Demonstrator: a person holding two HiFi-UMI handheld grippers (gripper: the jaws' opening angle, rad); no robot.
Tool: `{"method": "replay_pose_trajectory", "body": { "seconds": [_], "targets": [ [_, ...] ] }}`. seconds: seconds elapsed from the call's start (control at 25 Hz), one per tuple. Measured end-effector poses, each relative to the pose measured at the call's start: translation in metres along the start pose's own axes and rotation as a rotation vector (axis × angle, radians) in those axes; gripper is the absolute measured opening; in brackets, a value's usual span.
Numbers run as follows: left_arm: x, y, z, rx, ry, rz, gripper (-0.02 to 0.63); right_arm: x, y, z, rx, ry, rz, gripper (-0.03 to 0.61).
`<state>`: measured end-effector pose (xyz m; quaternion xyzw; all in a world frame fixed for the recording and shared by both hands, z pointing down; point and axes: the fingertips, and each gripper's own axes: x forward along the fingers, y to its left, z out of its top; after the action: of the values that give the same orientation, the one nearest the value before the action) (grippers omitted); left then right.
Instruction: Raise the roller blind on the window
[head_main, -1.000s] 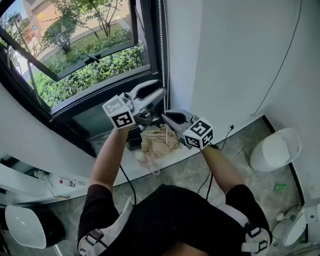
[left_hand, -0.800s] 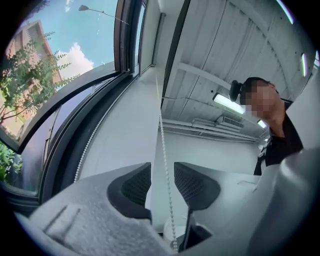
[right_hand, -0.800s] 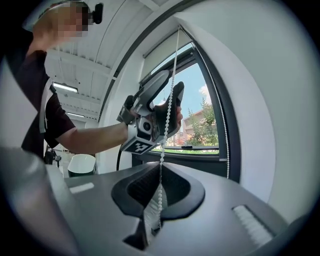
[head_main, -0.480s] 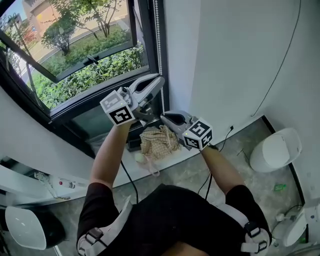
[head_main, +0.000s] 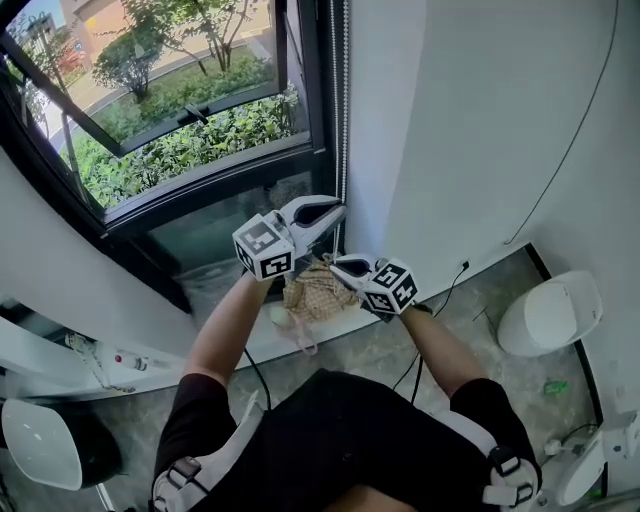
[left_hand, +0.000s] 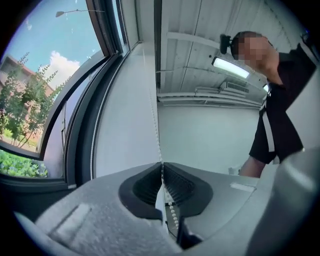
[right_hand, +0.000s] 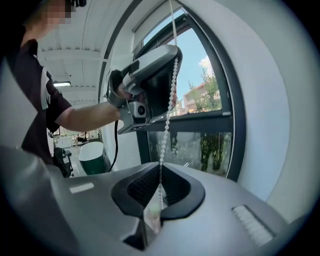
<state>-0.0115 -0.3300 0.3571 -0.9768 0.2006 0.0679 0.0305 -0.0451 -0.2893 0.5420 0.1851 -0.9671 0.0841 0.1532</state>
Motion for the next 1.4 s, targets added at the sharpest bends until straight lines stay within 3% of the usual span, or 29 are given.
{"method": "replay_pose_trajectory", "body": {
  "seconds": [0.12,0.36,0.44,0.64,0.96,1.4],
  "targets": [
    [-0.009,-0.004,-0.036,-0.042,0.030,0.019,0.014,0.009,0.009,-0.034,0.028,0.074,0.021,0.015],
    [-0.016,-0.005,-0.044,-0.071,0.019,0.042,0.013,0.010,0.010,-0.042,0.006,0.083,-0.015,0.029],
    [-0.017,-0.003,-0.045,-0.078,0.019,0.046,0.012,0.008,0.011,-0.036,-0.002,0.067,-0.005,0.139],
    [-0.021,0.005,-0.045,-0.088,0.012,0.067,0.009,-0.030,0.002,0.019,0.006,-0.095,-0.010,0.183],
    [-0.019,0.002,-0.054,-0.121,0.000,0.060,0.008,-0.093,-0.030,0.147,-0.046,-0.430,-0.154,0.184],
    [-0.019,-0.009,-0.048,-0.083,0.029,0.040,0.003,-0.093,-0.016,0.235,-0.114,-0.542,-0.148,0.202]
  ]
}}
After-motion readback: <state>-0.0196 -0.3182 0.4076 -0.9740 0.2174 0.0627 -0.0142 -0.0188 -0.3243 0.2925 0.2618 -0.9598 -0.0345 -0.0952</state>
